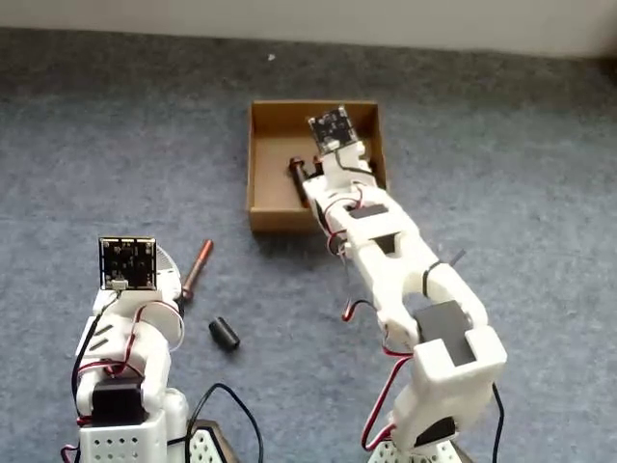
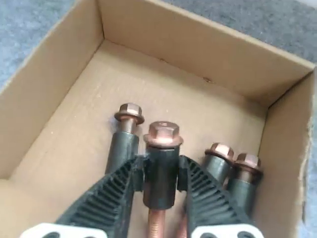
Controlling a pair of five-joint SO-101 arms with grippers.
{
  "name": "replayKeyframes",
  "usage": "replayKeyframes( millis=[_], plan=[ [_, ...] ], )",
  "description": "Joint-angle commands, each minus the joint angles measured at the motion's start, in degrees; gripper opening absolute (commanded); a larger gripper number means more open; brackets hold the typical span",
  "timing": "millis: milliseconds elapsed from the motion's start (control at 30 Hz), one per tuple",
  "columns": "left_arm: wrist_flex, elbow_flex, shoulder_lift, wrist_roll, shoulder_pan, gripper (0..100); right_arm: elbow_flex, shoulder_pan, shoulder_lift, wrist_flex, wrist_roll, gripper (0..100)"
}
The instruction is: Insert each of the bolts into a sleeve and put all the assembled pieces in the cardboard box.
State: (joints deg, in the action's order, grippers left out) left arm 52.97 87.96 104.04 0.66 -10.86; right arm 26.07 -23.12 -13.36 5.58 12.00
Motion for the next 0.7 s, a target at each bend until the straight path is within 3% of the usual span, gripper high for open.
replayKeyframes(
  millis=[0, 133, 367, 667],
  plan=[
    [-0.3, -0.7, 0.3, 0.5, -0.5, 1, -3.2, 0.7, 1.2, -1.2, -0.7, 11.7],
    [-0.3, -0.7, 0.3, 0.5, -0.5, 1, -3.6, 0.4, 1.3, 0.6, -0.7, 15.8],
    [-0.4, -1.1, 0.3, 0.4, -3.6, 1, -4.1, -1.7, 13.1, 18.2, -0.7, 15.9],
    [-0.3, -3.0, 0.3, 0.1, -9.7, 1, -4.2, -12.5, 29.3, 40.6, -0.7, 15.9]
  ],
)
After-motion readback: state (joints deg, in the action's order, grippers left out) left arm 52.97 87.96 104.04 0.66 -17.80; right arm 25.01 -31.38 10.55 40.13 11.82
